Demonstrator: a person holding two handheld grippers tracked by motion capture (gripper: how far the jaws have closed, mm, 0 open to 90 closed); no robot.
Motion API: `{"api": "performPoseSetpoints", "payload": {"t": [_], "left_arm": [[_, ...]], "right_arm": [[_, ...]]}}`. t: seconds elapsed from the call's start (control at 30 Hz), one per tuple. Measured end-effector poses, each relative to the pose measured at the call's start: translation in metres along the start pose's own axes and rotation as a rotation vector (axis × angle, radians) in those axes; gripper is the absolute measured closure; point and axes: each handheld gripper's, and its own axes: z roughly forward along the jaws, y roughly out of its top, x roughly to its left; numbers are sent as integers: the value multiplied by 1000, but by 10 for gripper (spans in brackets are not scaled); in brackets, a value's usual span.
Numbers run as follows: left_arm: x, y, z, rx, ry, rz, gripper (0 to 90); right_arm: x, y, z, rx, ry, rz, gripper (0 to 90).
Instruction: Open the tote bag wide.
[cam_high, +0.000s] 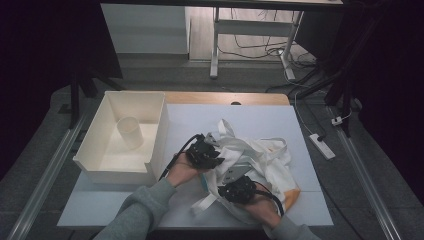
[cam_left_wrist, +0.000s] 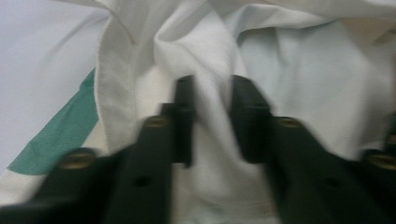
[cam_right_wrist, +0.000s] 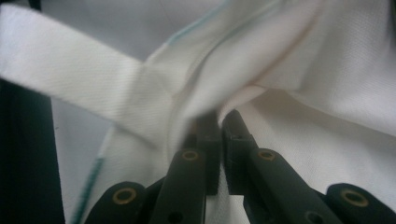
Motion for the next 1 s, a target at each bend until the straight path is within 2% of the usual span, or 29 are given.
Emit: {"api": "performPoseSetpoints", "payload": {"t": [0.07, 0.17, 0.23, 0.3, 0.37, 0.43, 0.53, 0.63, 0.73, 0.8, 0.87, 0.9, 1.0], "left_arm": [[3, -2, 2, -14, 2, -4, 848], [5, -2, -4, -51, 38, 1, 870], [8, -2, -12, -76, 41, -9, 872], [11, -2, -18, -94, 18, -25, 872], [11, -3, -20, -88, 13, -23, 871], [10, -4, -17, -68, 14, -17, 871], [11, -8, -9, -41, 10, -19, 871], [12, -9, -7, -46, 21, -18, 871], [10, -9, -7, -51, 38, -8, 872], [9, -9, -7, -52, 40, -7, 871], [9, -10, -6, -50, 24, -9, 871], [9, -10, -5, -51, 26, -9, 871], [9, -10, -6, -52, 24, -10, 870]], "right_arm": [[5, 2, -1, 10, -30, -26, 877], [9, 6, -6, 18, -55, -25, 879], [9, 8, -13, 0, -57, 7, 880], [10, 11, -22, -20, -44, 34, 881], [13, 12, -25, -19, -39, 38, 881], [14, 10, -22, 19, -25, 47, 882], [12, 5, -15, 41, 4, 70, 881], [4, -1, -14, 14, 41, 100, 866], [-4, -3, -26, -33, -5, 98, 653], [-11, -5, -40, -92, -31, 118, 542], [-20, -9, -58, -171, -36, 164, 524], [-24, -11, -67, -202, -54, 183, 513], [-35, -15, -89, -208, -156, 219, 487]]}}
